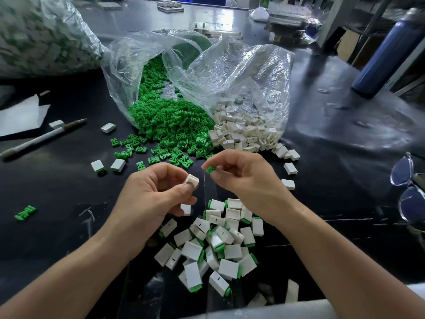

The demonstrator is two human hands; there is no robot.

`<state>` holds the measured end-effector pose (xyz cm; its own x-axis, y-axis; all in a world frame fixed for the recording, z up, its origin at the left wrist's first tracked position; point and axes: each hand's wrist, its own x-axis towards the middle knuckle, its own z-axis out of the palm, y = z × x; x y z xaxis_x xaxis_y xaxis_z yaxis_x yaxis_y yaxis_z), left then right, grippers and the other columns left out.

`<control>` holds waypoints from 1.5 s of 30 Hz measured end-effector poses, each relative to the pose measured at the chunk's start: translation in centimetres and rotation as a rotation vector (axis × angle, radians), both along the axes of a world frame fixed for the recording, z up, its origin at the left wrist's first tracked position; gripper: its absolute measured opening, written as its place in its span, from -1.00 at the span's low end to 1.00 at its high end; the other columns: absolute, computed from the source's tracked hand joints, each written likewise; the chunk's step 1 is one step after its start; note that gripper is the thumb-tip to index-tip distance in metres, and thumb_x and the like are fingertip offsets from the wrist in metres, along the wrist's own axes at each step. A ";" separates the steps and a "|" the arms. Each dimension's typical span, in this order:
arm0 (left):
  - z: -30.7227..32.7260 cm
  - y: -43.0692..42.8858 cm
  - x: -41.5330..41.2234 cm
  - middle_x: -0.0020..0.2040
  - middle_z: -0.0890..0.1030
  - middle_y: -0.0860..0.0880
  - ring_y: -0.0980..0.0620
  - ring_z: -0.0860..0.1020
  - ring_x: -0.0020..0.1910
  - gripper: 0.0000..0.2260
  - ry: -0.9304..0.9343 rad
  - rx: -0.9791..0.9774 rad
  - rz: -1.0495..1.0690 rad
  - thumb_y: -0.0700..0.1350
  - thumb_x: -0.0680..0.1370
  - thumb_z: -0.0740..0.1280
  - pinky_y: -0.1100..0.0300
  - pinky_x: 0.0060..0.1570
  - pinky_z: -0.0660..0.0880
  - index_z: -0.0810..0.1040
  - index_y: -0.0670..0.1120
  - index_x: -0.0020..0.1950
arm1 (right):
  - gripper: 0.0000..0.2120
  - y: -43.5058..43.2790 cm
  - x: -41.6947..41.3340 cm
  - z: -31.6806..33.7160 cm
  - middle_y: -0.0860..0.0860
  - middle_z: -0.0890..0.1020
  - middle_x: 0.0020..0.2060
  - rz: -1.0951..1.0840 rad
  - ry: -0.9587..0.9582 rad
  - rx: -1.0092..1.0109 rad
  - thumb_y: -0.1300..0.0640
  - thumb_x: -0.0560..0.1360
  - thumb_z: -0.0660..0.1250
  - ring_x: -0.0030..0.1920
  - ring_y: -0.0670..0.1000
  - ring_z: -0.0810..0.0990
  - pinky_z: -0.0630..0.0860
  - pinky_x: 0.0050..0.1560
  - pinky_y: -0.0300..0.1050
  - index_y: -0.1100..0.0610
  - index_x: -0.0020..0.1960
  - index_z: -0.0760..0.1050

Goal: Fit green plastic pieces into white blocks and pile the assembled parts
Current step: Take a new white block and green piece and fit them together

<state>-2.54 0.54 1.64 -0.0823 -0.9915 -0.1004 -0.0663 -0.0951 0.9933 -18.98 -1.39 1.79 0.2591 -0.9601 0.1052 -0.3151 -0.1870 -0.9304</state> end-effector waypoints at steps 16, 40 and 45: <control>0.1 0.0 0.0 -0.27 0.67 -0.15 0.04 0.63 -0.36 -0.80 -0.018 -0.022 -0.041 -0.11 0.25 0.41 0.32 -0.45 0.50 0.61 -0.17 -0.19 | -0.73 0.3 0.1 -0.2 -0.06 0.57 -0.35 0.060 -0.002 0.011 0.32 0.47 0.31 -0.31 -0.11 0.54 0.51 -0.15 -0.16 -0.04 -0.22 0.50; 0.2 0.3 0.5 -0.37 0.65 -0.15 0.04 0.60 -0.45 -0.87 -0.044 -0.095 -0.125 -0.14 0.26 0.40 0.32 -0.46 0.50 0.63 -0.18 -0.26 | -0.83 1.3 0.5 0.5 0.03 0.49 -0.40 0.141 0.288 -0.059 0.19 0.52 0.26 -0.35 -0.03 0.41 0.37 -0.29 -0.10 0.10 -0.25 0.45; -0.3 0.6 0.8 -0.41 0.63 -0.11 0.07 0.58 -0.48 -0.89 -0.191 -0.186 -0.157 -0.07 0.25 0.42 0.34 -0.47 0.47 0.63 -0.09 -0.32 | -0.83 1.7 0.6 0.6 -0.06 0.40 -0.38 0.195 0.502 -0.166 0.18 0.53 0.24 -0.29 -0.02 0.36 0.31 -0.23 -0.06 0.09 -0.24 0.39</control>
